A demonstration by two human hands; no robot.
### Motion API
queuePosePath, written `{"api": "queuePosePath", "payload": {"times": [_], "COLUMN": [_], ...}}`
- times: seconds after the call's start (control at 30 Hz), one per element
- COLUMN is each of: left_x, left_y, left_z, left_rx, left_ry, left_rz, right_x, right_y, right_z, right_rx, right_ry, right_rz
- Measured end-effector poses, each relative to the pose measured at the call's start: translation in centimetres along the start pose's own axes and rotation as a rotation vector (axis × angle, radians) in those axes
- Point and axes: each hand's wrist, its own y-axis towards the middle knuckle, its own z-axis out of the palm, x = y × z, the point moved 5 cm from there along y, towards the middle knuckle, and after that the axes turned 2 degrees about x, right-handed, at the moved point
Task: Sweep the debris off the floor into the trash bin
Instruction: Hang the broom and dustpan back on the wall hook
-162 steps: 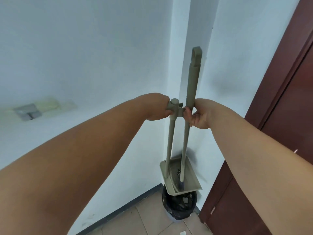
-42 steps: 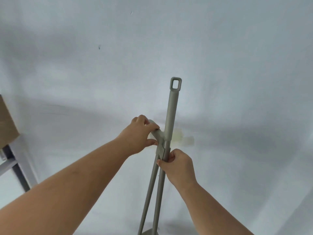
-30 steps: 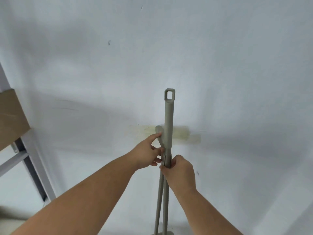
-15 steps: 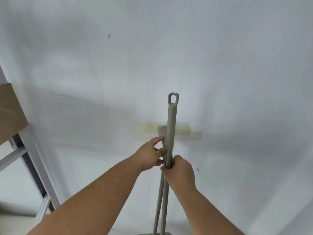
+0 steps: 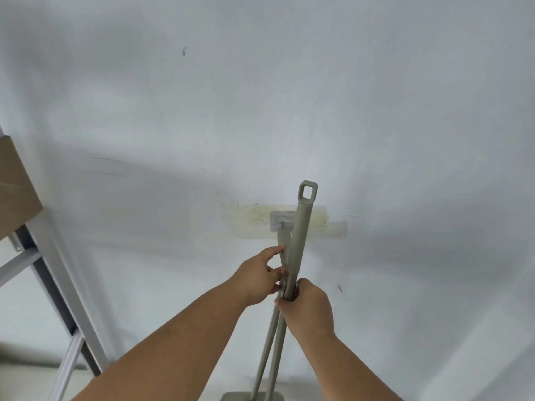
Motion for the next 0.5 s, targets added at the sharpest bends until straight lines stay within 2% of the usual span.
{"api": "queuePosePath", "payload": {"times": [0.23,0.5], "left_x": [0.24,1.08], "left_y": [0.28,-0.02], "left_z": [-0.41,-0.02], "left_rx": [0.015,0.01], "left_ry": [-0.064,-0.021], "left_rz": [0.006,-0.006], "right_x": [0.07,-0.29], "right_y": [0.4,0.53], "right_z": [0.37,1.09], "right_rx": [0.009,0.041], "right_ry": [-0.006,-0.026], "right_rz": [-0.006,-0.001]}}
